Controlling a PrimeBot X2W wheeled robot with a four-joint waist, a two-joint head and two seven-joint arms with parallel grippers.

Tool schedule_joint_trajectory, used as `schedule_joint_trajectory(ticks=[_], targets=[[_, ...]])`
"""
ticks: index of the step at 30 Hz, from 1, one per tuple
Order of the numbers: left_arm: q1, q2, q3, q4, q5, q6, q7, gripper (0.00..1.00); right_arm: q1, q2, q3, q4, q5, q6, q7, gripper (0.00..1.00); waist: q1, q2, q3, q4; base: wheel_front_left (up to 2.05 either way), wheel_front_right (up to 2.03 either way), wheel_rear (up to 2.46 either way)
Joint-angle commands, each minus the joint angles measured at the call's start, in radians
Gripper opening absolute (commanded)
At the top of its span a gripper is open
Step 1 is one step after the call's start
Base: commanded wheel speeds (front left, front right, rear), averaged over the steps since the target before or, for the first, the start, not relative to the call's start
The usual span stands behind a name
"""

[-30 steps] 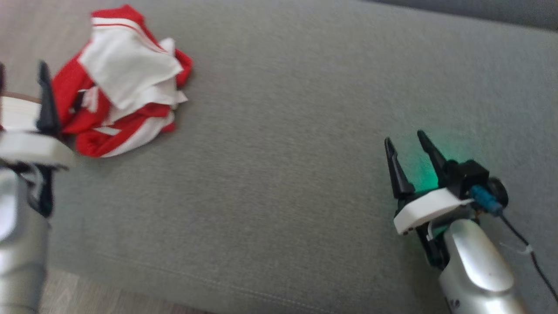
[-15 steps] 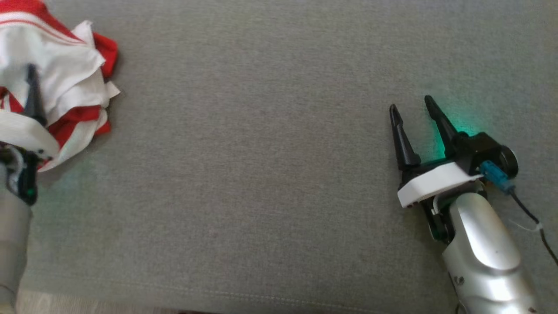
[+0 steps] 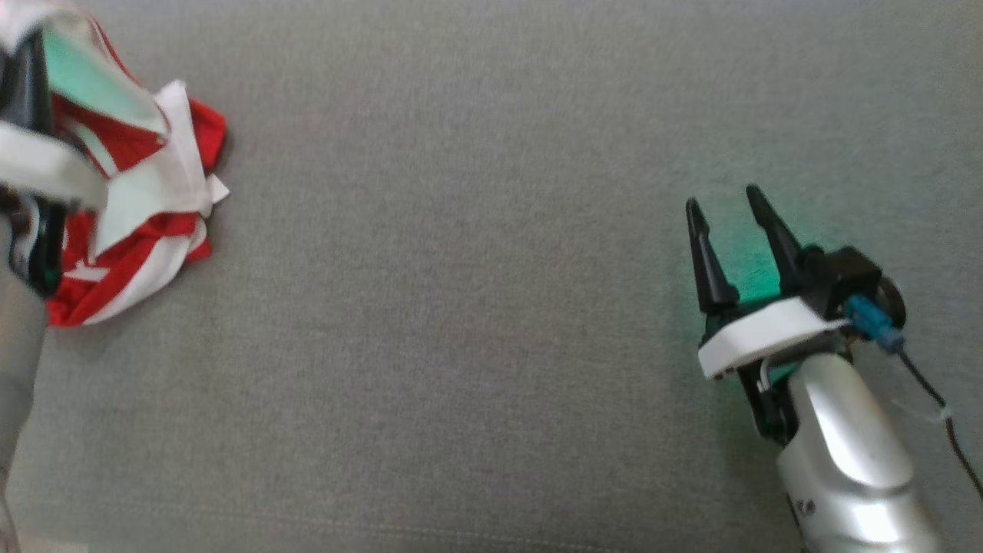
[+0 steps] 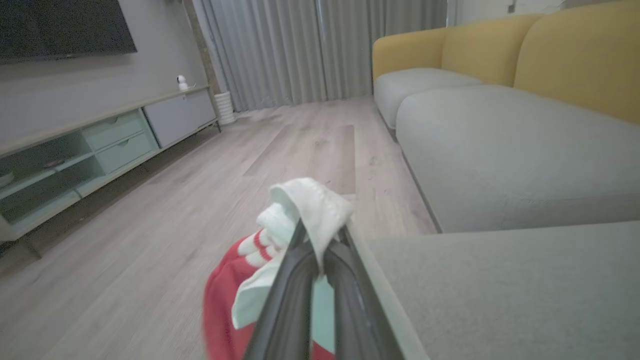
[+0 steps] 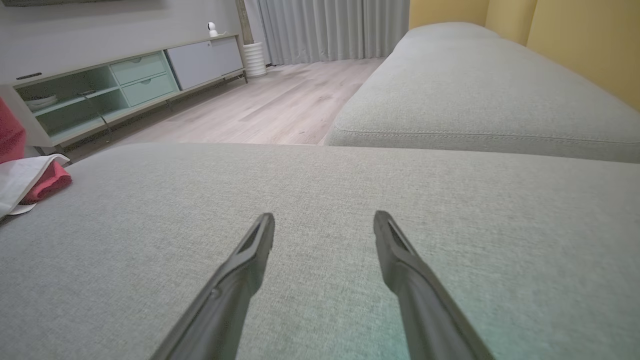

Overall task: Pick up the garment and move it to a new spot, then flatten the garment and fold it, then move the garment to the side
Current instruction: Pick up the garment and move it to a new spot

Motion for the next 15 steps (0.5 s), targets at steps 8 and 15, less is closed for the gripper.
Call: schedule_joint_trajectory(ticks=[8,15], targets=[[-0.138,0.016,-0.059,-0.221,0.031,0.002,-0.028,0.0,0.049,0.02,0.043,-0.052,0.062,-0.001,-0.006,1.0,0.0001,0.0,-0.13,-0.099,0.0,0.0,0.0],[-0.152,-0.116,-0.134,-0.38,0.019,0.002,-0.029,0.0,0.069,0.02,0.083,-0.059,0.115,-0.001,-0.006,1.0,0.0001,0.0,-0.178,-0.239,0.0,0.0,0.0]])
